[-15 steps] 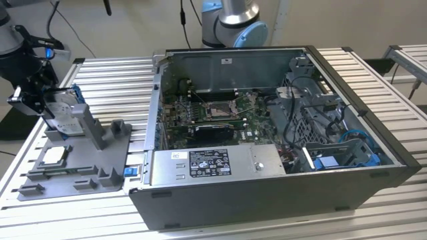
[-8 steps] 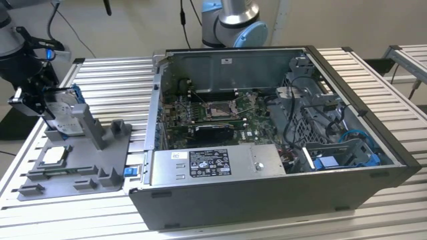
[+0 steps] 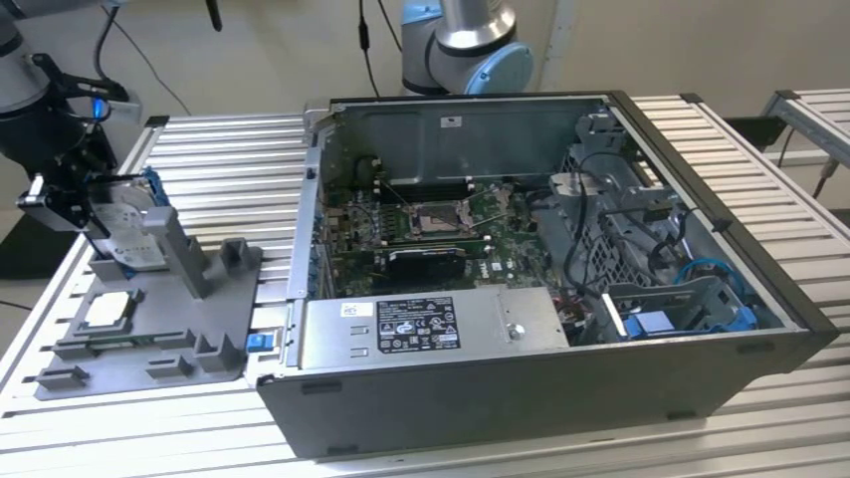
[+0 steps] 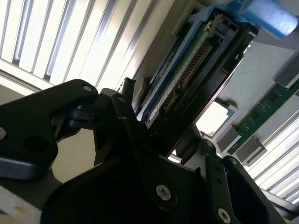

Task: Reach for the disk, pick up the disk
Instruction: 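Pick up the disk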

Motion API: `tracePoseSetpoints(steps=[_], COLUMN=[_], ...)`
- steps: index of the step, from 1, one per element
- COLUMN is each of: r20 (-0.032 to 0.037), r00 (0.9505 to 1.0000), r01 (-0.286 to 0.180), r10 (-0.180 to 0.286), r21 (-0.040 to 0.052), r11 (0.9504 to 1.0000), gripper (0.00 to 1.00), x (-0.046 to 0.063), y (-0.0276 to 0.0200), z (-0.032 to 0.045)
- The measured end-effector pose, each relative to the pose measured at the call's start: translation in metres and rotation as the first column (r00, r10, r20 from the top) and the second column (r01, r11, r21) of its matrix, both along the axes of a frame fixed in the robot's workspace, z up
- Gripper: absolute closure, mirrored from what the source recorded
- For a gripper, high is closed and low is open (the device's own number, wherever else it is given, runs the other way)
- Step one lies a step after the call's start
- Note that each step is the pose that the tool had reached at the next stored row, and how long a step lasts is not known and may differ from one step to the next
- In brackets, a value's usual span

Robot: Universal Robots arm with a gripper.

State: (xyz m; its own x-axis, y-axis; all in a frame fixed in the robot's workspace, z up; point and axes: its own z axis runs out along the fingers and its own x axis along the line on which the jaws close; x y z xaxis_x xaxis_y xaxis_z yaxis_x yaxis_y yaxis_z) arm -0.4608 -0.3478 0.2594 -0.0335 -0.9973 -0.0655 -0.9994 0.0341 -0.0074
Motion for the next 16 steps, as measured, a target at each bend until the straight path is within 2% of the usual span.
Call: tracePoseSetpoints(steps=[14,15,16], r20=[0.0,-0.0001,0.0], r00=[1.0,1.0,1.0], r01=[0.0,0.0,0.0], r10=[0.0,0.0,0.0], r21=[0.0,0.0,-0.0004], r11=[1.0,1.0,1.0], gripper=[0.0,1.0,1.0], x=[0.0,0.0,0.0], y=[0.0,0.0,-0.0001], z=[0.0,0.0,0.0])
